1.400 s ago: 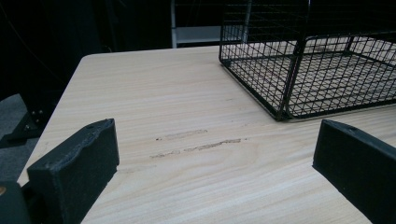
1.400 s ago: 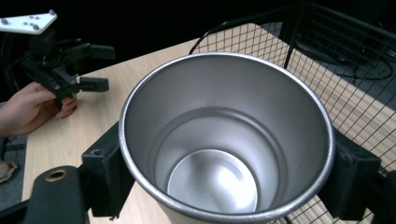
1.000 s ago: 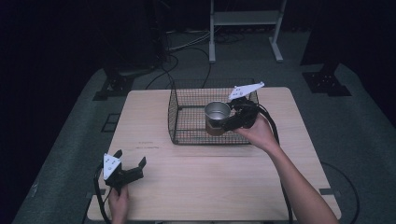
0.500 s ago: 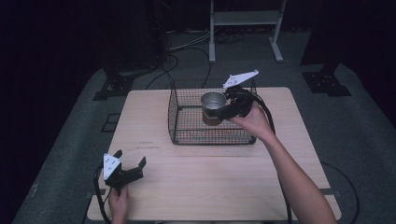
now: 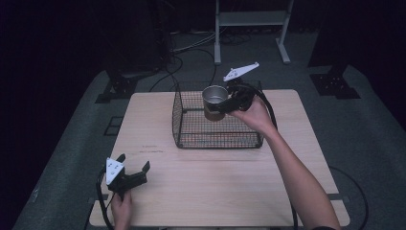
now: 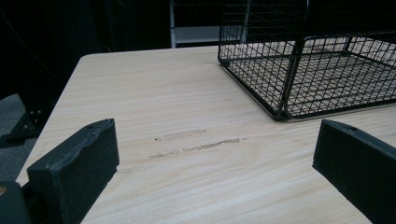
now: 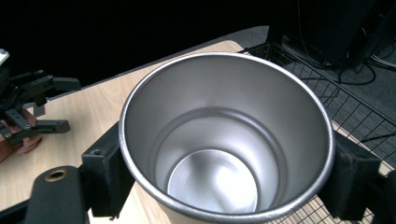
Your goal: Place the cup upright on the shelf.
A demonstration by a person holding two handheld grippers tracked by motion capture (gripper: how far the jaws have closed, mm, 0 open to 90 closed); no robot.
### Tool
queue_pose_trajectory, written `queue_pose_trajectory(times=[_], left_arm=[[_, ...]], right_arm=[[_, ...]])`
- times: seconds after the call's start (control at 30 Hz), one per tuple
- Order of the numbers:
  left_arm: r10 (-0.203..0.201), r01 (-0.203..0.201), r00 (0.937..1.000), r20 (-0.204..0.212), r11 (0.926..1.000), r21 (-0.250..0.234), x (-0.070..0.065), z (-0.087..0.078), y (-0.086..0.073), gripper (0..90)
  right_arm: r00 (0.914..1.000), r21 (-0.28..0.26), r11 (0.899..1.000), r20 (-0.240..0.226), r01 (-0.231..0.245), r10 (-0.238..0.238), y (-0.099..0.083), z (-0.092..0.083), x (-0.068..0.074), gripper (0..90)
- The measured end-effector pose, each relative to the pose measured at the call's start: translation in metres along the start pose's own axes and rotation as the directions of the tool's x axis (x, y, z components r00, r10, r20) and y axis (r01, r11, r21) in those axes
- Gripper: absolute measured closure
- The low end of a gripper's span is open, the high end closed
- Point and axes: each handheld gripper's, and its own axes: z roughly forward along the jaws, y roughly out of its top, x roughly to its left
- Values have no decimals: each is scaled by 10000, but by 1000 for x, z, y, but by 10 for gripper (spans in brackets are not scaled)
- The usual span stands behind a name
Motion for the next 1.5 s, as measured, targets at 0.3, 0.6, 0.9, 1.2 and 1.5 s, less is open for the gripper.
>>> queue_pose_trajectory(times=[0.3, 0.6, 0.9, 1.2, 1.5], left_arm=[[-82, 82, 10000, 15, 10000, -13, 0, 0, 0, 0], [-66, 66, 10000, 35, 10000, -29, 1, 0, 0, 0], [-136, 137, 9999, 50, 9999, -67, 1, 0, 0, 0], [-94, 94, 9999, 62, 10000, -7, 1, 0, 0, 0], [-77, 76, 9999, 73, 10000, 15, 1, 0, 0, 0]], right_arm=[[9996, 27, 9999, 248, -106, 106, 12, 7, -8, 179], [9984, 81, 9989, 334, -456, 453, 6, 18, -22, 179], [9956, 81, 9959, 287, -900, 897, -1, 34, -35, 179], [9937, 302, 9942, 486, -1030, 1014, -7, 47, -42, 179], [9928, 585, 9925, 585, -1076, 1042, -13, 63, -48, 179]])
